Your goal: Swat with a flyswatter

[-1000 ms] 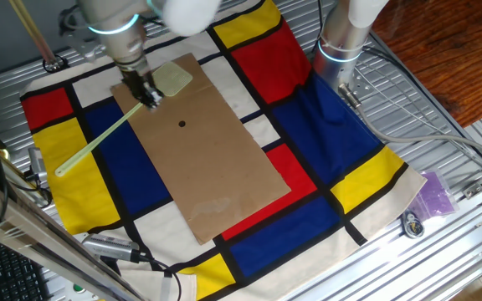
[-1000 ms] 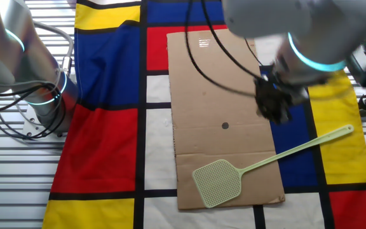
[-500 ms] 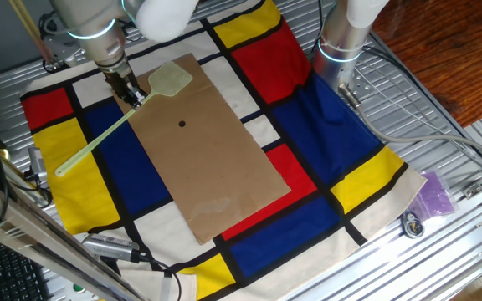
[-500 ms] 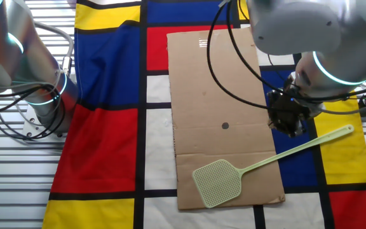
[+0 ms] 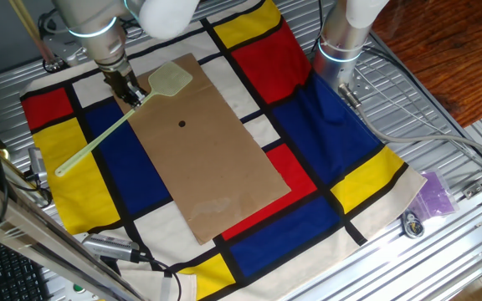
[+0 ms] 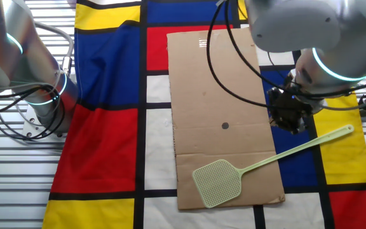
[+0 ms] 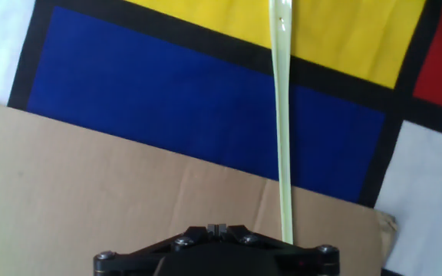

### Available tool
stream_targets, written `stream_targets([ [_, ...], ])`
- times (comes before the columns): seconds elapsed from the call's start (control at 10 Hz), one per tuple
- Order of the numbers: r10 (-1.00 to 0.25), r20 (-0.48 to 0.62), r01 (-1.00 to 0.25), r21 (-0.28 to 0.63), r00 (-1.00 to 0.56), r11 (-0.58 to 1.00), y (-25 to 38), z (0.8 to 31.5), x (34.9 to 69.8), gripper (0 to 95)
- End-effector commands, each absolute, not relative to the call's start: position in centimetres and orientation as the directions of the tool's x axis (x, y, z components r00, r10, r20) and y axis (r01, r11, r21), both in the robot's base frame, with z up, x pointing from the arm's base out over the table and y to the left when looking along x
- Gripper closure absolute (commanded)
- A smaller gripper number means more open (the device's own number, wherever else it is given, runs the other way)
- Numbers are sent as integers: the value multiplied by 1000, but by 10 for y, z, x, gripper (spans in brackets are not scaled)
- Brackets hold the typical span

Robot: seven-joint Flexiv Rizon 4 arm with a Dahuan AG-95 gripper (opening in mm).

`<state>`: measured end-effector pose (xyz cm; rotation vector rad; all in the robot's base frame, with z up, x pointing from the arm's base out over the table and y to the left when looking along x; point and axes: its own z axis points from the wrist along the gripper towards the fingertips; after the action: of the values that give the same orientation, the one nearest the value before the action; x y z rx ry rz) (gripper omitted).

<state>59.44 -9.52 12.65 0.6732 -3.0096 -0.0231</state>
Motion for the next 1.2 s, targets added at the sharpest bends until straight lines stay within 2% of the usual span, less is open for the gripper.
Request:
stream_targets([
  [0.1, -434, 55, -433, 20, -899, 901, -95, 126, 595, 950],
  [0.4, -437, 82, -442, -50, -896, 896, -95, 126, 595, 950],
  [0.7, -483, 51, -484, -2, -874, 875, -95, 126, 595, 950],
  [1.2, -475, 49, -476, -22, -879, 879, -95, 126, 595, 950],
])
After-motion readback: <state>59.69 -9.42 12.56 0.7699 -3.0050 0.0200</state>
